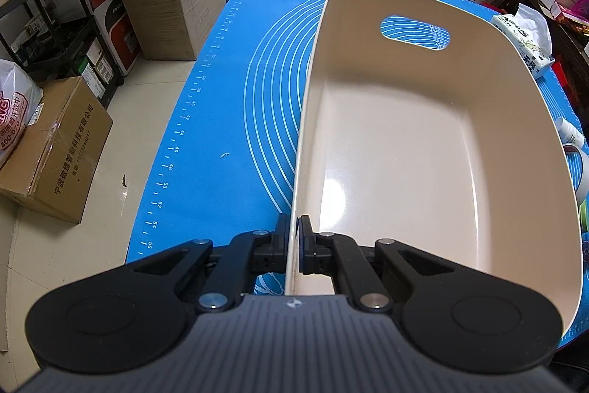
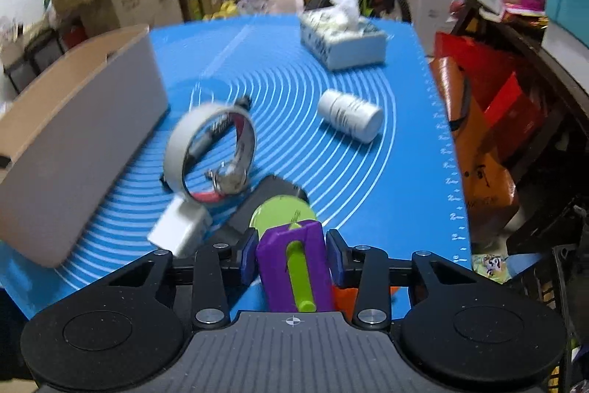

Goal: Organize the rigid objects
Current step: 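Carry the purple-orange toy into the basket with the right tool and release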

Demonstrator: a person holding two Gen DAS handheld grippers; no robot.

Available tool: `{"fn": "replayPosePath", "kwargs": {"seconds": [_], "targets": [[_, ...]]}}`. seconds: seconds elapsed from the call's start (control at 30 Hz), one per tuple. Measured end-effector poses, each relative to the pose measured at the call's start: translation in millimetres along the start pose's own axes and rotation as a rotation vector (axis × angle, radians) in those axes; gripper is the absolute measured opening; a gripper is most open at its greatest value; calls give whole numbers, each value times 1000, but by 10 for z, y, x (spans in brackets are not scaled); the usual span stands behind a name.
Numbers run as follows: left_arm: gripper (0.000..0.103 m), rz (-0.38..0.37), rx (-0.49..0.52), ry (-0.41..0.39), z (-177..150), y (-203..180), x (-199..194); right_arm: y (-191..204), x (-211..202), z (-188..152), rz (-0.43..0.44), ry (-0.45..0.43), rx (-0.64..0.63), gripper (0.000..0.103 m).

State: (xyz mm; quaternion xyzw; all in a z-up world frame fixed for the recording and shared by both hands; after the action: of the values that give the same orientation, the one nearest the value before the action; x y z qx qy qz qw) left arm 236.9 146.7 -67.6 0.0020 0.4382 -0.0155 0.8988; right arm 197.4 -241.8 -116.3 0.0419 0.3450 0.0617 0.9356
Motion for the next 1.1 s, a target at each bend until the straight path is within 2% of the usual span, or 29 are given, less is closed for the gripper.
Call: {"fn": "replayPosePath", "kwargs": {"seconds": [0.4,0.7,0.93,1.1], "targets": [[6,0,0,-1,-1,-1,0,136,-272,276,-26,-148,-11,46],[6,0,1,-2,3,-8,-2,368,-513,694,-25,-268,-43,46],[6,4,6,-3,7,-15,-3,768,-510,1153,18,-348,-63,46],[6,5,8,-1,11,-25,-4,1250,-364,1445,106,-379,-72,46]]}}
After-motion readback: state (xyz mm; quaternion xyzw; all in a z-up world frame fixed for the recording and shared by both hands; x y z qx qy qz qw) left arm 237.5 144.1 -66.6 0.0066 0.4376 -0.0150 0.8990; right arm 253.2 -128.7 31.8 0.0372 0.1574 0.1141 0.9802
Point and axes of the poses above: each gripper's, at about its wrist camera, not at the fingertips, and x roughly the way its jaws point, y to its left, z to its top, the point moved 1 cm from there along x, roughly the way its jaws point, and after that the axes turned 9 degrees about -y, right-handed, at the moved point
